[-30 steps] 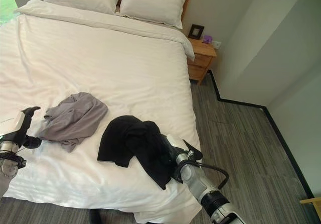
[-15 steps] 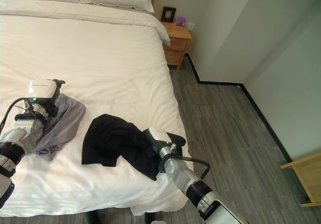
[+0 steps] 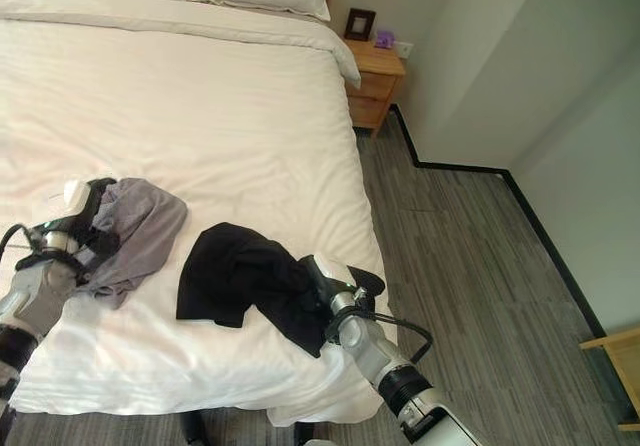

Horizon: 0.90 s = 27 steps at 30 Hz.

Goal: Pick up bed clothes into laundry basket.

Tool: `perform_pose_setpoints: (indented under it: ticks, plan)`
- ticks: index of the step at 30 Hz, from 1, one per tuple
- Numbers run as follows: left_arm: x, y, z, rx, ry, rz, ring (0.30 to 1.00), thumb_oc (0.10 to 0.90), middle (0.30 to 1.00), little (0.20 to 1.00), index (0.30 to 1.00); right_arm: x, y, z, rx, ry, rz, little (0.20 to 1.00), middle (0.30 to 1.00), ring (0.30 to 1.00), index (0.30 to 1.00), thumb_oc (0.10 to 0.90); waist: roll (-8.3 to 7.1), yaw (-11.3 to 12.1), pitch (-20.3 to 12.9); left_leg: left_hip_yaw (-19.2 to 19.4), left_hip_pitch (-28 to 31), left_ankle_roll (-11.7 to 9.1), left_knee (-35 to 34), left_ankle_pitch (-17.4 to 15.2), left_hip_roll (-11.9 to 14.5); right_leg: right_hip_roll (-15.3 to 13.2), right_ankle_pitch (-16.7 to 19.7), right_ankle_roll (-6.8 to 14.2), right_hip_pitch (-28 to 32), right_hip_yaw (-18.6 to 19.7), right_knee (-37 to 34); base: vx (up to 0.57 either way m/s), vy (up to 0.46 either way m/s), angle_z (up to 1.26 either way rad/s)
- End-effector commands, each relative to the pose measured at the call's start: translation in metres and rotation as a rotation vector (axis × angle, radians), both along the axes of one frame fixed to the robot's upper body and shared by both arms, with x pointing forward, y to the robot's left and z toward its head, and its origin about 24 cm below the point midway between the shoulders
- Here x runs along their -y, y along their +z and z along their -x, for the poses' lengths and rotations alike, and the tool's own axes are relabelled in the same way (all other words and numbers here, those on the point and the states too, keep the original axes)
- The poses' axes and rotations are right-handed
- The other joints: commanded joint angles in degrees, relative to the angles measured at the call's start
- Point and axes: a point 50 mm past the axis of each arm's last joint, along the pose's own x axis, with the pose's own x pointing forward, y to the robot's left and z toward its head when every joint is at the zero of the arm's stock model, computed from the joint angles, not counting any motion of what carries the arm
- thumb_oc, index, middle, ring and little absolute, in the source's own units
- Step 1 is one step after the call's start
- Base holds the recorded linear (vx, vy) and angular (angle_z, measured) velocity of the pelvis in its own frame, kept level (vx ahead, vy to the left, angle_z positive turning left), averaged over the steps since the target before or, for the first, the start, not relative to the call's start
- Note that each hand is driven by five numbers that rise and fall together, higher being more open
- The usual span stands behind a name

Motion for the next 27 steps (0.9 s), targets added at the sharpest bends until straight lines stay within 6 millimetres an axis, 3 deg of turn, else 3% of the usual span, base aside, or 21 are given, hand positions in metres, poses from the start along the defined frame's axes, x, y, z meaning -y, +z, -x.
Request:
perform_pose_setpoints:
  ticks: [1,2,3,4,9,12,16,17,18,19,20,21,22,23,24,27]
  plan:
    - [-0.009,0.07,-0.022,0.192,0.002,-0.118,0.9,0.8,0.9,0.9,0.9,0.003,0.007,-0.008,-0.013,0.021,0.013,0.3,0.3,0.3,0.3,0.4,2.57,0.97,4.62,0.24,3.46,-1.33,0.51,-7.19,-1.7,-3.07,-1.8,3.11,1.69,0.06,0.78,-0.05,0.01,0.02]
    - [-0.01,0.067,-0.023,0.168,0.01,-0.128,0.9,0.8,0.9,0.9,0.9,0.002,0.009,-0.01,-0.011,0.027,0.011,0.3,0.3,0.3,0.3,0.4,2.56,0.84,4.96,0.26,3.15,-1.32,0.51,-7.06,-1.66,-3.01,-1.58,3.11,1.28,0.19,0.78,-0.07,0.01,0.0]
    - [-0.013,0.063,-0.023,0.144,0.02,-0.144,0.561,0.574,0.561,0.561,0.561,-0.001,0.01,-0.011,-0.006,0.038,0.009,0.3,0.3,0.3,0.3,0.4,2.55,0.77,5.38,0.3,2.73,-1.34,0.51,-6.89,-1.6,-2.96,-1.34,3.12,0.72,0.28,0.78,-0.08,0.01,-0.01]
    - [-0.017,0.058,-0.025,0.101,0.041,-0.167,0.3,0.4,0.3,0.3,0.3,-0.005,0.011,-0.011,-0.003,0.051,0.003,0.3,0.3,0.3,0.3,0.4,2.52,0.65,5.83,0.46,2.17,-1.38,0.51,-6.68,-1.48,-2.88,-0.96,3.14,-0.02,0.33,0.78,-0.09,0.009,-0.03]
    - [-0.042,0.02,-0.014,-0.112,0.153,-0.2,0.3,0.4,0.3,0.3,0.3,-0.021,0.009,-0.007,-0.01,0.111,-0.026,0.3,0.3,0.3,0.3,0.4,2.47,0.09,6.18,0.43,1.49,-2.04,0.51,-7.71,-1.04,-2.41,-1.18,3.63,-1.37,1.25,0.78,-0.01,0.013,-0.09]
    - [-0.048,0.022,-0.012,-0.115,0.166,-0.204,0.3,0.4,0.3,0.3,0.3,-0.022,0.012,-0.002,0.004,0.142,-0.048,0.3,0.3,0.3,0.3,0.4,2.52,-0.18,5.92,0.93,1.9,-2.21,0.51,-7.85,-0.85,-2.31,-1.19,3.73,-1.34,1.69,0.78,-0.01,0.002,-0.05]
    - [-0.048,0.033,-0.011,-0.017,0.155,-0.052,0.3,0.4,0.3,0.3,0.3,0.0,0.046,-0.002,0.13,0.15,-0.08,0.3,0.3,0.3,0.3,0.4,2.74,-0.9,4.84,1.53,3.85,-2.18,0.51,-8.33,-1.02,-2.53,-1.55,3.86,0.17,2.05,0.78,-0.01,0.028,-0.05]
    - [-0.033,0.05,-0.02,0.074,0.093,-0.025,0.3,0.4,0.3,0.3,0.3,0.007,0.065,-0.005,0.204,0.147,-0.089,0.3,0.3,0.3,0.3,0.4,2.64,-1.33,4.37,2.44,3.88,-1.64,0.51,-7.19,-0.95,-2.57,-0.6,3.48,0.06,1.73,0.78,-0.05,0.01,-0.01]
    - [-0.033,0.05,-0.02,0.072,0.093,-0.024,0.3,0.4,0.3,0.3,0.3,0.008,0.065,-0.005,0.202,0.147,-0.088,0.3,0.3,0.3,0.3,0.4,2.71,-1.27,4.4,2.48,3.99,-1.63,0.51,-7.21,-0.95,-2.57,-0.6,3.49,0.14,1.76,0.78,-0.05,0.02,0.04]
    - [0.01,0.086,-0.03,0.287,-0.096,0.075,0.3,0.4,0.3,0.3,0.3,0.022,0.092,-0.006,0.312,0.11,-0.107,0.3,0.3,0.3,0.3,0.4,2.39,-1.12,3.23,2.23,4.81,-1.34,0.51,-7.53,-1.29,-2.81,-0.64,3.63,1.21,1.55,0.78,0.02,0.03,0.03]
    - [0.024,0.095,-0.029,0.368,-0.155,0.121,0.3,0.4,0.3,0.3,0.3,0.03,0.102,-0.008,0.352,0.082,-0.103,0.3,0.3,0.3,0.3,0.4,2.16,-1.07,2.65,2.09,5.24,-1.27,0.51,-7.7,-1.41,-2.94,-0.68,3.69,1.66,1.46,0.78,0.02,0.03,0.07]
    - [0.024,0.094,-0.027,0.367,-0.152,0.124,0.3,0.4,0.3,0.3,0.3,0.03,0.102,-0.007,0.35,0.084,-0.1,0.3,0.3,0.3,0.3,0.4,2.3,-1.2,2.64,2.08,5.34,-1.27,0.51,-7.73,-1.42,-2.94,-0.7,3.7,1.77,1.44,0.78,0.01,0.013,0.05]
    - [0.038,0.073,-0.03,0.385,-0.173,0.206,0.3,0.4,0.3,0.3,0.3,0.032,0.11,-0.011,0.388,0.067,-0.099,0.3,0.3,0.3,0.3,0.4,1.65,-1.43,1.89,1.97,5.84,-1.23,0.51,-7.88,-1.41,-3.11,-0.74,3.73,2.26,1.42,0.78,0.02,0.014,0.07]
    - [0.057,0.072,-0.036,0.413,-0.218,0.277,0.3,0.4,0.3,0.3,0.3,0.039,0.123,-0.015,0.431,0.062,-0.079,0.3,0.3,0.3,0.3,0.4,1.49,-1.66,1.2,1.99,6.27,-1.15,0.51,-7.96,-1.48,-3.2,-0.54,3.81,2.58,1.44,0.78,0.04,0.046,0.1]
    - [0.076,0.097,-0.039,0.508,-0.322,0.367,0.3,0.4,0.3,0.3,0.3,0.053,0.149,-0.02,0.528,0.017,-0.082,0.3,0.3,0.3,0.3,0.4,1.17,-2.31,-0.13,2.42,7.18,-1.08,0.51,-8.15,-1.43,-3.35,-0.22,3.98,3.16,1.8,0.78,0.05,0.055,0.06]
    - [0.094,0.126,-0.036,0.615,-0.458,0.433,0.3,0.4,0.3,0.3,0.3,0.073,0.185,-0.019,0.666,-0.039,-0.089,0.3,0.3,0.3,0.3,0.4,0.8,-4.14,-2.2,3.71,8.85,-1.09,0.51,-8.66,-1.44,-3.64,0.82,4.48,3.96,2.29,0.78,0.05,0.068,-0.07]
